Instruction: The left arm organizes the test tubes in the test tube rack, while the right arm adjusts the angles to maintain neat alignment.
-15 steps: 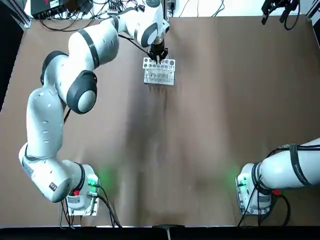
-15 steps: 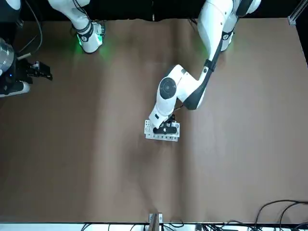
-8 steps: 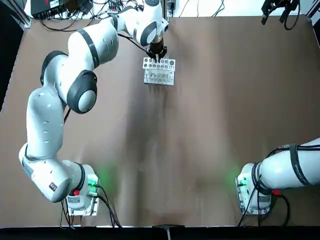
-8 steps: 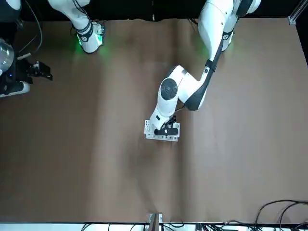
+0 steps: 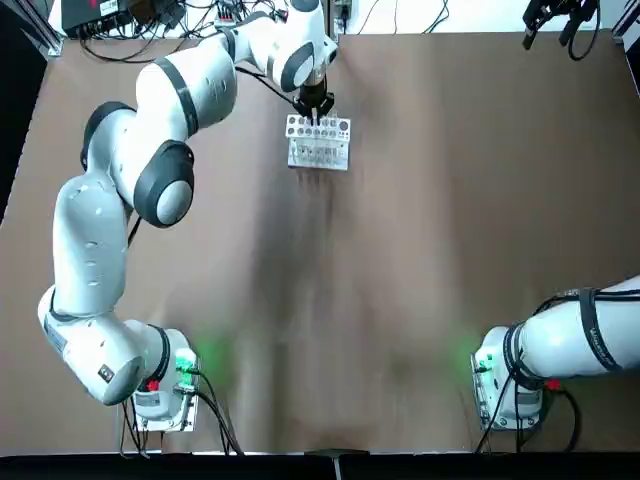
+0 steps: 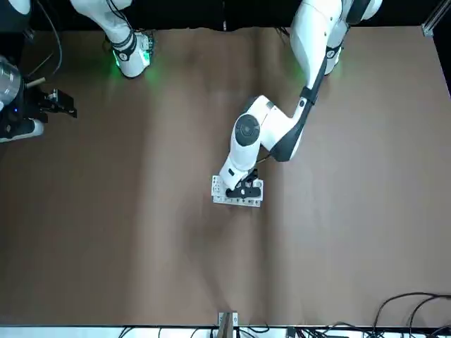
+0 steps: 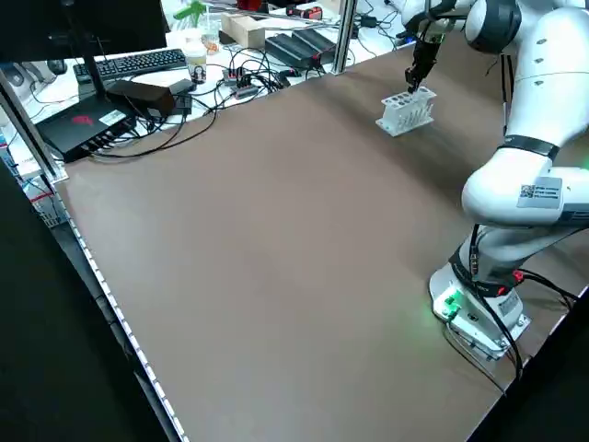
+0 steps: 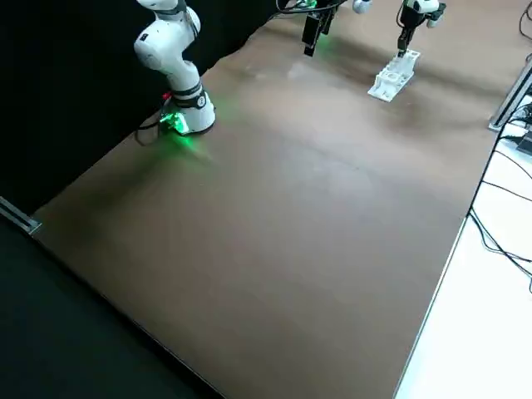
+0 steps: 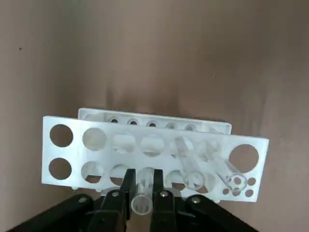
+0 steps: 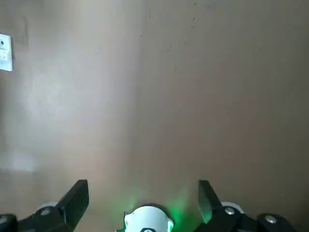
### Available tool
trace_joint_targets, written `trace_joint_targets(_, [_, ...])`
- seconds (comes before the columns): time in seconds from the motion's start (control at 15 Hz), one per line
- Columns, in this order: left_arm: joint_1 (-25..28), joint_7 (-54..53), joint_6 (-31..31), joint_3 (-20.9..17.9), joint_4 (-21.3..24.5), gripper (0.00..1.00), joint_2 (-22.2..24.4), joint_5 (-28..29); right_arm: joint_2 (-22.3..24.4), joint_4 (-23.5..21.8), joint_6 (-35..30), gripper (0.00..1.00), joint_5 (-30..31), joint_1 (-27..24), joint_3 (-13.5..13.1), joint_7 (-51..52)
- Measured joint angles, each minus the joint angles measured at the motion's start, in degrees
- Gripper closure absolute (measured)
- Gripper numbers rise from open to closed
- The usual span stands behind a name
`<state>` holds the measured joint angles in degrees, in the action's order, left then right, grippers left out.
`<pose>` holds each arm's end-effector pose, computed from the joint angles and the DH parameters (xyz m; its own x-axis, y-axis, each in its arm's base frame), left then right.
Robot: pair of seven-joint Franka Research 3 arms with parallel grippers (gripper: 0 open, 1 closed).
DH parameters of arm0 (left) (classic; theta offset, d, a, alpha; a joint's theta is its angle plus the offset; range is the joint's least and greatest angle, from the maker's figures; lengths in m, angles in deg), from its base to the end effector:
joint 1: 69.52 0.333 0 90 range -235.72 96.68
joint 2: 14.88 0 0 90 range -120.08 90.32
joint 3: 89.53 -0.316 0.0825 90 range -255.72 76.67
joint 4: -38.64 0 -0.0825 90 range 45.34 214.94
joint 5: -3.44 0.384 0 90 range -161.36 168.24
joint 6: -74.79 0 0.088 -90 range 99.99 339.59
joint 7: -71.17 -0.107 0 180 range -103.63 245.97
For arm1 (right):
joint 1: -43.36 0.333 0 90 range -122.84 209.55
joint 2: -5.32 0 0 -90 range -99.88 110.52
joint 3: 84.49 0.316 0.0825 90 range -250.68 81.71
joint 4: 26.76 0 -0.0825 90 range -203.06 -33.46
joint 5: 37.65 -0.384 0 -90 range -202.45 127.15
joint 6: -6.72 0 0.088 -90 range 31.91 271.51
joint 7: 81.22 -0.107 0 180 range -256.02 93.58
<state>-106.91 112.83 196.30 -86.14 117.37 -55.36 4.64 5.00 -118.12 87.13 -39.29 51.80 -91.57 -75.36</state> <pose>0.5636 -0.4727 0.3017 0.9996 0.0201 0.0175 0.0193 -0.9989 0.0425 0.5357 0.0163 0.5977 0.9729 0.1298 -0.1915 0.1229 -0.9913 -0.0477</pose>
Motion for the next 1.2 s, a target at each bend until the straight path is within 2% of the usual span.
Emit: trace_joint_targets(1.2, [0.2,0.0,-2.1,-0.1,-0.8,0.81,1.8,0.0,0.0,0.0,0.0,0.00,0.0,0.0,0.0,0.0])
